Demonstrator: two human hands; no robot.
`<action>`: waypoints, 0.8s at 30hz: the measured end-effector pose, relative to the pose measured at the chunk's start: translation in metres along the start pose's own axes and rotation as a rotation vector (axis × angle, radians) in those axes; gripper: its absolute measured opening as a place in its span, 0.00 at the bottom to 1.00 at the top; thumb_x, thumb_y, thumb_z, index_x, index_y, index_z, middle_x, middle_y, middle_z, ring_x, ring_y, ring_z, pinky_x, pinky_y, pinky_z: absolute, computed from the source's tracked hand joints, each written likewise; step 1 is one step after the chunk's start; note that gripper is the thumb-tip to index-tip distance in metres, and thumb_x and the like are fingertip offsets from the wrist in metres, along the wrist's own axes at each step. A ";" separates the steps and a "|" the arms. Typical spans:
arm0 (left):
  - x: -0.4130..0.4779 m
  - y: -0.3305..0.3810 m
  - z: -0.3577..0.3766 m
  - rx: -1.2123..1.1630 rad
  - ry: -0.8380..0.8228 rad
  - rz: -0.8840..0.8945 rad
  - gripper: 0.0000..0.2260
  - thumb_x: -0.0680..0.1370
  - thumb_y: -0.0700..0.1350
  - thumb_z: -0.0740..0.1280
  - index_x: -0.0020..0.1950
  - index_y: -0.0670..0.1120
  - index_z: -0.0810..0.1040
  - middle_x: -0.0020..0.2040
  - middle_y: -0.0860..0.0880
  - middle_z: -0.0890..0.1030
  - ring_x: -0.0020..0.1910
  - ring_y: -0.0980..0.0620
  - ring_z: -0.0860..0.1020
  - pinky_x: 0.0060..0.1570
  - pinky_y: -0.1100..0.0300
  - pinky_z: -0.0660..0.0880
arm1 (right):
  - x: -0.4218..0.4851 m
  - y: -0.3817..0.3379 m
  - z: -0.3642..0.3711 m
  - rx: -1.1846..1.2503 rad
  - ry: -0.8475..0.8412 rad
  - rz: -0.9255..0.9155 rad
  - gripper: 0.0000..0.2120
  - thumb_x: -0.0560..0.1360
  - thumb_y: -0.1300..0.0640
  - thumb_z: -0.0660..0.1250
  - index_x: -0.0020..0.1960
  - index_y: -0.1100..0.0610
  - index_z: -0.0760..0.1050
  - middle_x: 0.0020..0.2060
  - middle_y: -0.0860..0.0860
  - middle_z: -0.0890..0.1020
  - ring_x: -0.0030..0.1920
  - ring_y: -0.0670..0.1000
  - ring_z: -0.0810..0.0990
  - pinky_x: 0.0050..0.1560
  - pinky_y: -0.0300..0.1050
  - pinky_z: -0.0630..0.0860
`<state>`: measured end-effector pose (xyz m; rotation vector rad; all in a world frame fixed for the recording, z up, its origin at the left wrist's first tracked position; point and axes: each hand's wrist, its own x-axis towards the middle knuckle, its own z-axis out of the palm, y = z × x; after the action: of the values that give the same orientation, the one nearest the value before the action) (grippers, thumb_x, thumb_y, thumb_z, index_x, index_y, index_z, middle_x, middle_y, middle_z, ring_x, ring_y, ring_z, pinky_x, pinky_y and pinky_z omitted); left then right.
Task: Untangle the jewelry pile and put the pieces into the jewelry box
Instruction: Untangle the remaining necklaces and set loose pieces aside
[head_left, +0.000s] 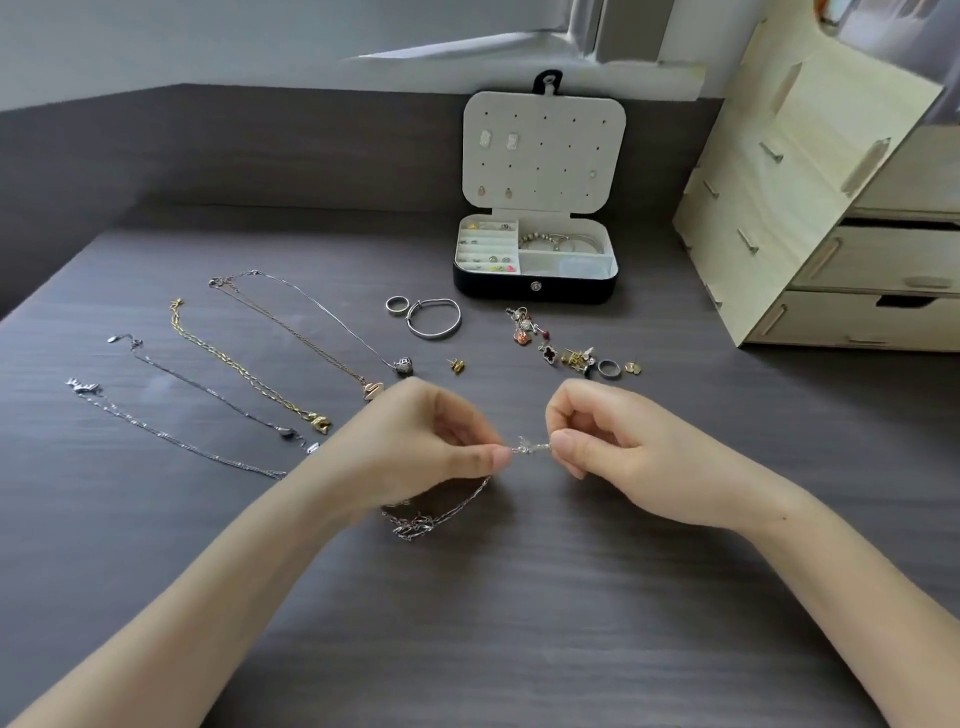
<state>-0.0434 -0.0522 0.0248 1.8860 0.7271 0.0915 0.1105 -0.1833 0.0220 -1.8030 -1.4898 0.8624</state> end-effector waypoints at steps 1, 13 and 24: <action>0.000 -0.001 0.001 -0.024 0.009 -0.021 0.04 0.70 0.45 0.75 0.36 0.47 0.84 0.33 0.50 0.83 0.32 0.58 0.77 0.38 0.63 0.72 | -0.001 -0.001 0.000 0.024 -0.004 0.013 0.08 0.79 0.62 0.60 0.42 0.54 0.70 0.30 0.45 0.73 0.31 0.44 0.67 0.34 0.36 0.65; -0.002 0.001 0.004 -0.132 0.129 -0.006 0.08 0.74 0.37 0.64 0.35 0.44 0.75 0.27 0.52 0.76 0.28 0.55 0.71 0.29 0.68 0.66 | -0.001 -0.001 0.000 -0.124 0.061 0.075 0.07 0.74 0.55 0.68 0.38 0.52 0.79 0.21 0.43 0.70 0.25 0.43 0.66 0.30 0.32 0.63; -0.001 -0.007 0.010 0.131 -0.011 0.194 0.08 0.67 0.56 0.71 0.43 0.56 0.81 0.32 0.58 0.77 0.30 0.61 0.72 0.34 0.68 0.65 | -0.001 -0.007 -0.002 0.300 0.087 0.097 0.05 0.73 0.62 0.69 0.40 0.57 0.82 0.26 0.48 0.75 0.27 0.41 0.68 0.28 0.29 0.63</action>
<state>-0.0438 -0.0592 0.0145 2.0776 0.5523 0.1600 0.1081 -0.1838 0.0293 -1.6764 -1.1574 0.9845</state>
